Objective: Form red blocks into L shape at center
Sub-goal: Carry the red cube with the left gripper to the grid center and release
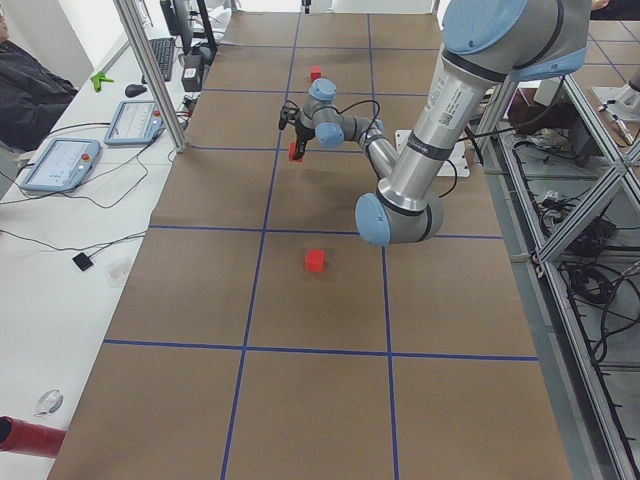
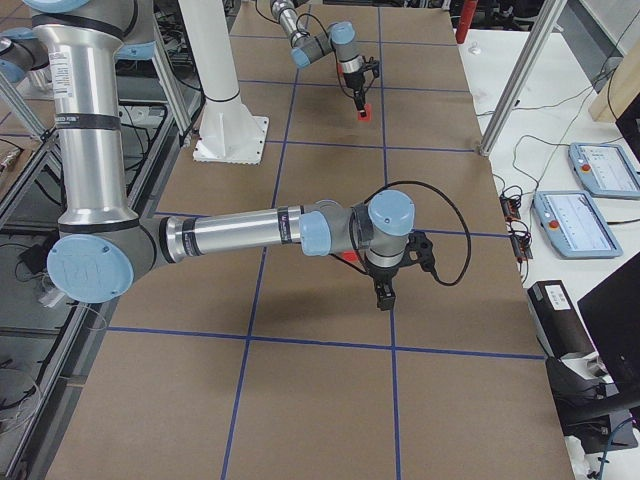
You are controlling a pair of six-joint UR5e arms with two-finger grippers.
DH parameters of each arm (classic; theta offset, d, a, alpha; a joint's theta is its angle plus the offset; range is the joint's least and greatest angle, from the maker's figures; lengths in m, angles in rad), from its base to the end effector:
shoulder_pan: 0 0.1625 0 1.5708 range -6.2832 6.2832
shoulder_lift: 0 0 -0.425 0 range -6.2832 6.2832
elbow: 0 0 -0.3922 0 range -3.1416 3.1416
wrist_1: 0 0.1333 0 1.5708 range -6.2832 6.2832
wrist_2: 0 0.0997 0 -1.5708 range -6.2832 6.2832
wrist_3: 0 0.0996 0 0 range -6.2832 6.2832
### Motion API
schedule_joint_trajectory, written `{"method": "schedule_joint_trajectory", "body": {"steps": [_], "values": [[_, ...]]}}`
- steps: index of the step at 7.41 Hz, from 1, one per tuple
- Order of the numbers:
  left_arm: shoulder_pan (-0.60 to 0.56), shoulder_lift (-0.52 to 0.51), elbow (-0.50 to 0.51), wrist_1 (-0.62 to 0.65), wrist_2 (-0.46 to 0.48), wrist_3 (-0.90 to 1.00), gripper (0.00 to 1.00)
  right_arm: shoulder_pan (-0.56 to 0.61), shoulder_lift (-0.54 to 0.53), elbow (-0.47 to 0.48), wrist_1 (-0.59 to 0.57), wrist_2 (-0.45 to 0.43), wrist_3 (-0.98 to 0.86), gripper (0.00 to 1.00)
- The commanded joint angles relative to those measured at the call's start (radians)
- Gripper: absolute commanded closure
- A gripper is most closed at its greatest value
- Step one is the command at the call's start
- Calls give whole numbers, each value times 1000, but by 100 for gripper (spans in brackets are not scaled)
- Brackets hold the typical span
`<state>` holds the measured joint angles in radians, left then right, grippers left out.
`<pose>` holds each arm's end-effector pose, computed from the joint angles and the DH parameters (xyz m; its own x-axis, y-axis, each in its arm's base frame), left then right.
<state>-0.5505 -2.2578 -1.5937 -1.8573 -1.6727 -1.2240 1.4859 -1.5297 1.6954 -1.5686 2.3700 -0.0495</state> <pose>0.5359 -0.4734 0.2056 0.5876 0.0361 -0.8083 0.2636 0.9360 0.2334 0.0181 -0.5176 0.5743 0.6796 -0.2269 0.6976 0.1174 0.9724 0.2019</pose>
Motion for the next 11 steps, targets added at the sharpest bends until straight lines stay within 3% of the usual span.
{"method": "schedule_joint_trajectory", "body": {"steps": [1,2,9,10,11], "values": [[3,-219,201,83,4,-75,100,0,3,-5,5,0,0,1],[6,-270,280,81,7,-75,100,0,3,-5,7,0,0,1],[37,-269,366,29,8,-69,100,0,3,-10,7,1,0,1],[41,-269,366,29,8,-66,87,0,3,-10,7,3,0,1],[41,-267,366,29,8,-62,30,0,3,-2,10,0,0,1]]}}
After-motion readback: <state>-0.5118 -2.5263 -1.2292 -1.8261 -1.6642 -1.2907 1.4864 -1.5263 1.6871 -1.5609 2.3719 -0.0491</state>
